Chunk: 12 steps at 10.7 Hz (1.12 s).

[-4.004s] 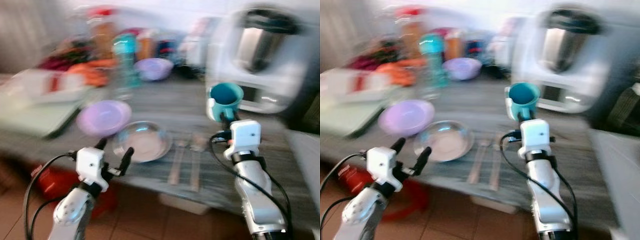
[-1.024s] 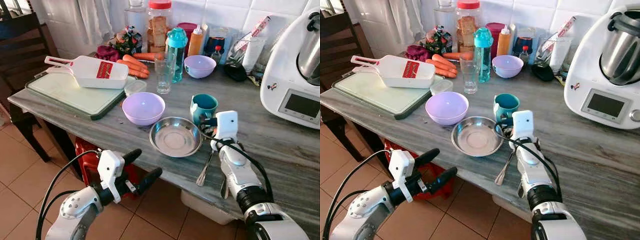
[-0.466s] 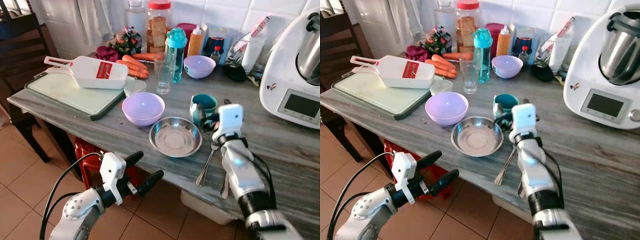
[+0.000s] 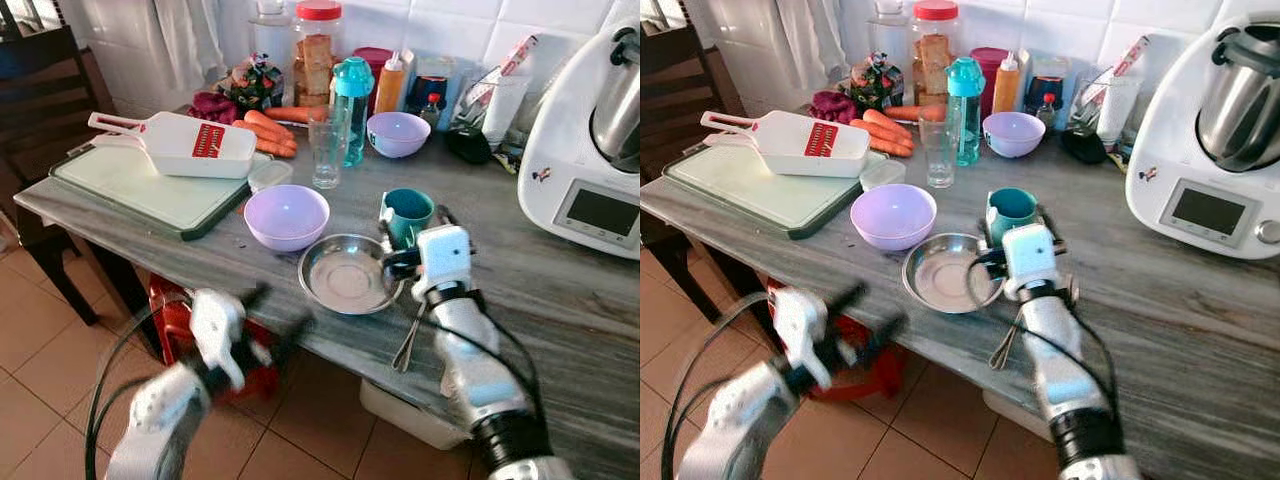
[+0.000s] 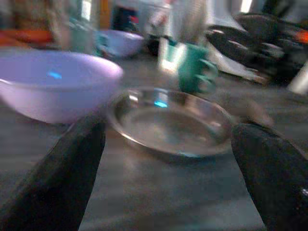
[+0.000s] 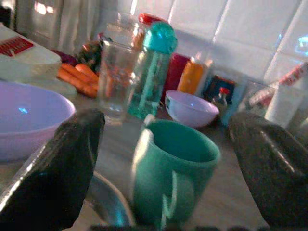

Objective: Setting the table

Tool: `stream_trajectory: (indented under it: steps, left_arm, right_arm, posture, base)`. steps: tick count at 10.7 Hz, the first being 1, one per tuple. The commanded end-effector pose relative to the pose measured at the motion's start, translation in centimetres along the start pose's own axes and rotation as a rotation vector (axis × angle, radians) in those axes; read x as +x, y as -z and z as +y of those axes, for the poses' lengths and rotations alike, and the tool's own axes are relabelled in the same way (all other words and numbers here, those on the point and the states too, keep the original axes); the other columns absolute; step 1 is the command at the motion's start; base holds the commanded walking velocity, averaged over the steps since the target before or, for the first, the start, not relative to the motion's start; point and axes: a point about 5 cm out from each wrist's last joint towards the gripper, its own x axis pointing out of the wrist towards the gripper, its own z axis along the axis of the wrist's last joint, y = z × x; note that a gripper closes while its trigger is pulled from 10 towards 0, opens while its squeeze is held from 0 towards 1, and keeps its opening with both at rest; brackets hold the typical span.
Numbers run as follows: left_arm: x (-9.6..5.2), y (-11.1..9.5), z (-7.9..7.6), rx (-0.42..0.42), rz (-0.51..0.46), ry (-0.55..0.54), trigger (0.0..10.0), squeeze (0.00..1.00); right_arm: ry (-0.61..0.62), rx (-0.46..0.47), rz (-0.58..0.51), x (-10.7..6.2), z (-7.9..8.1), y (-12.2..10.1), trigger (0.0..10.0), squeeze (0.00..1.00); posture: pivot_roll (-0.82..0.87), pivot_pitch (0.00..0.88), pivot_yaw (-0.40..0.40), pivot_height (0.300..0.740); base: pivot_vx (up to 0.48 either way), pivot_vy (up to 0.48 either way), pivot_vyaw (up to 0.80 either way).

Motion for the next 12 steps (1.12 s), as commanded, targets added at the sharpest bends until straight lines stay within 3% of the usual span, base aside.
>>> stream_trajectory:
  steps: [1, 2, 6, 12]
  left_arm:
    - [-0.2, 0.1, 0.9, 0.028, 0.010, -0.077, 10.0, 0.00]
    - [-0.5, 0.0, 2.8, 0.076, 0.006, -0.235, 10.0, 0.00]
    - [-1.5, -0.9, 6.2, 0.165, -0.029, -0.541, 10.0, 0.00]
    - [-0.2, -0.5, 5.7, 0.194, -0.018, -0.551, 10.0, 0.00]
  right_arm:
    - [0.007, -0.018, -0.006, -0.1, -0.1, -0.3, 10.0, 0.00]
    - [0.004, -0.022, -0.017, -0.2, 0.4, -0.6, 10.0, 0.00]
    - [-0.025, -0.052, -0.063, 0.1, 1.7, -1.6, 10.0, 0.00]
    - [-0.044, -0.042, -0.077, -0.2, 2.2, -1.8, 10.0, 0.00]
  posture:
    - [0.16, 0.000, -0.041, 0.740]
    - [0.17, 0.000, -0.043, 0.740]
    - [0.18, 0.000, -0.046, 0.740]
    - [0.18, 0.000, -0.038, 0.740]
  base:
    - [0.000, 0.000, 0.00]
    - [0.000, 0.000, 0.00]
    - [0.000, 0.000, 0.53]
    - [0.000, 0.000, 0.80]
